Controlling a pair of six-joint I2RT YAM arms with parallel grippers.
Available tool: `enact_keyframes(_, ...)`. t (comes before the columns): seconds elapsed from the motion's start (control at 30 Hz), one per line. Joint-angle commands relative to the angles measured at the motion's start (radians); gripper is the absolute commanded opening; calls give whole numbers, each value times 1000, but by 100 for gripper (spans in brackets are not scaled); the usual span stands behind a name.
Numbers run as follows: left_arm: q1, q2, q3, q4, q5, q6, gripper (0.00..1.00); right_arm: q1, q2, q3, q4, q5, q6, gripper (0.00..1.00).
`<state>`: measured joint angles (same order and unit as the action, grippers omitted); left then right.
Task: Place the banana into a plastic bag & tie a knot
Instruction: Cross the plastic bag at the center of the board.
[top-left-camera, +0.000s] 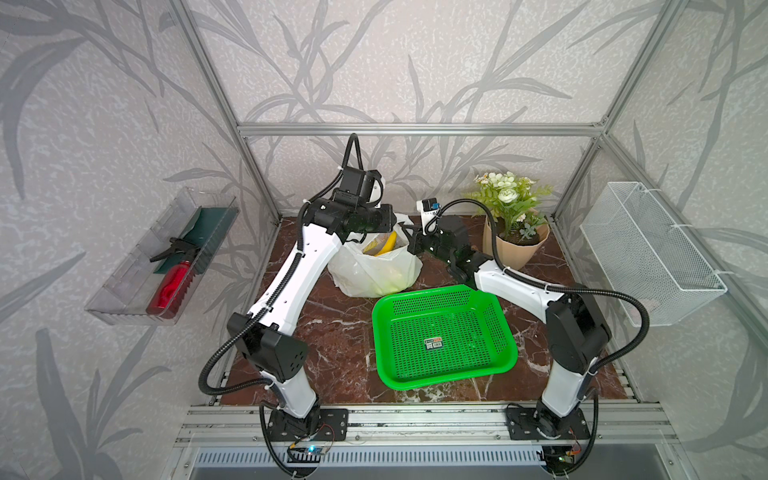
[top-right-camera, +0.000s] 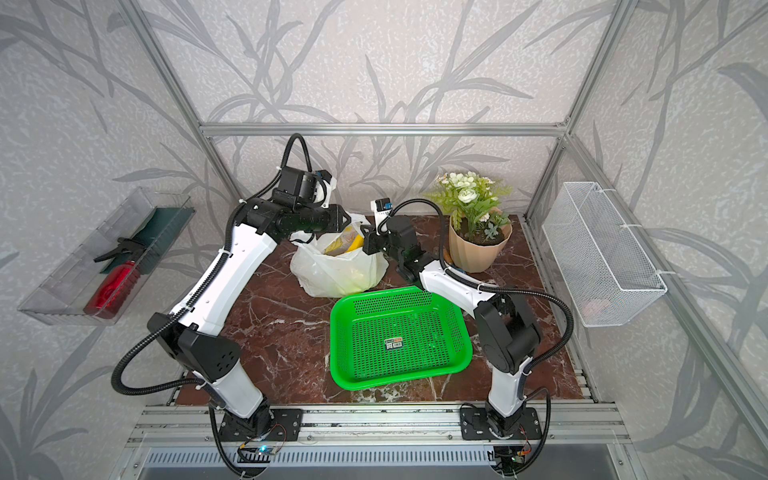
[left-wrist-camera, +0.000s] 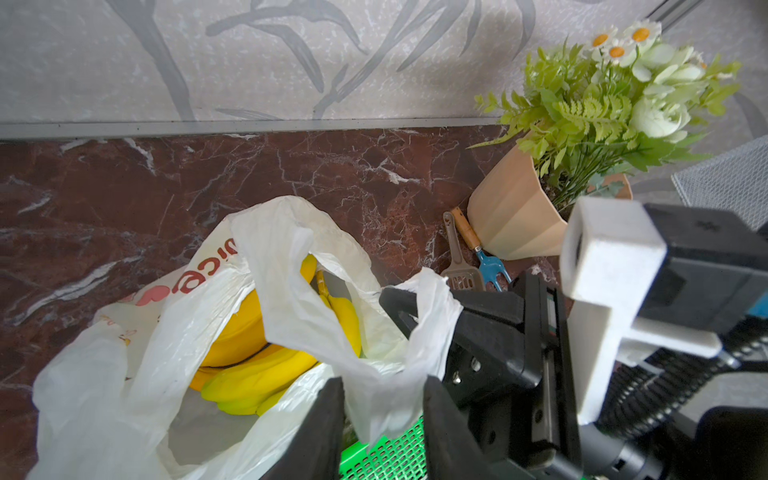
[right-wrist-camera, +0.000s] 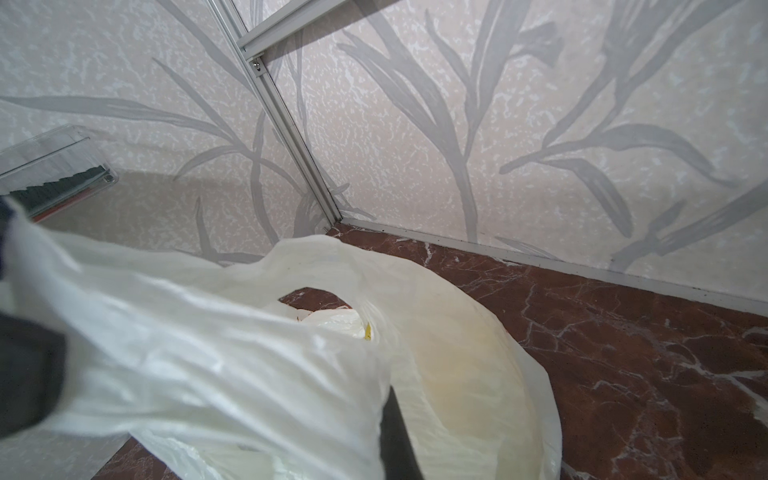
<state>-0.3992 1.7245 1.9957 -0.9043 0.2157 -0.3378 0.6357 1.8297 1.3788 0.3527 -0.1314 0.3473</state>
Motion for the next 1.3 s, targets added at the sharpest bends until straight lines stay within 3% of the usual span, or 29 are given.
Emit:
enact_keyframes(0.0, -1, 22, 68, 9, -6, 3, 19, -1, -21, 4, 14, -13, -4, 0)
enact_keyframes(0.2, -3, 15, 105, -43, -5, -24, 0, -1, -32, -19, 24, -23, -50, 0)
enact_keyframes(0.27, -3, 6, 127, -77, -19, -36, 0, -1, -34, -24, 34, -42, -88, 3)
enact_keyframes(0.33, -3, 6, 169, -132, -18, -39, 0, 3, -37, -37, 59, -61, -143, 19)
enact_keyframes(0.4, -3, 3, 196, -170, -12, -38, 0, 11, -38, -62, 106, -69, -202, 43)
enact_keyframes(0.5, -3, 3, 216, -205, 20, -42, 0, 29, -22, -99, 216, -56, -262, 67)
enact_keyframes(0.73, -3, 17, 271, -261, 59, -46, 0, 74, 95, 17, 381, 83, -306, 80)
enact_keyframes(0.93, -3, 20, 280, -263, 76, -50, 0, 96, 215, 177, 346, 85, -290, 77)
enact_keyframes(1.13, -3, 6, 280, -260, 70, -74, 0, 104, 273, 193, 297, 162, -247, 44)
enact_keyframes(1.27, -3, -4, 271, -259, 61, -87, 0, 95, 256, 90, 313, 171, -236, 34)
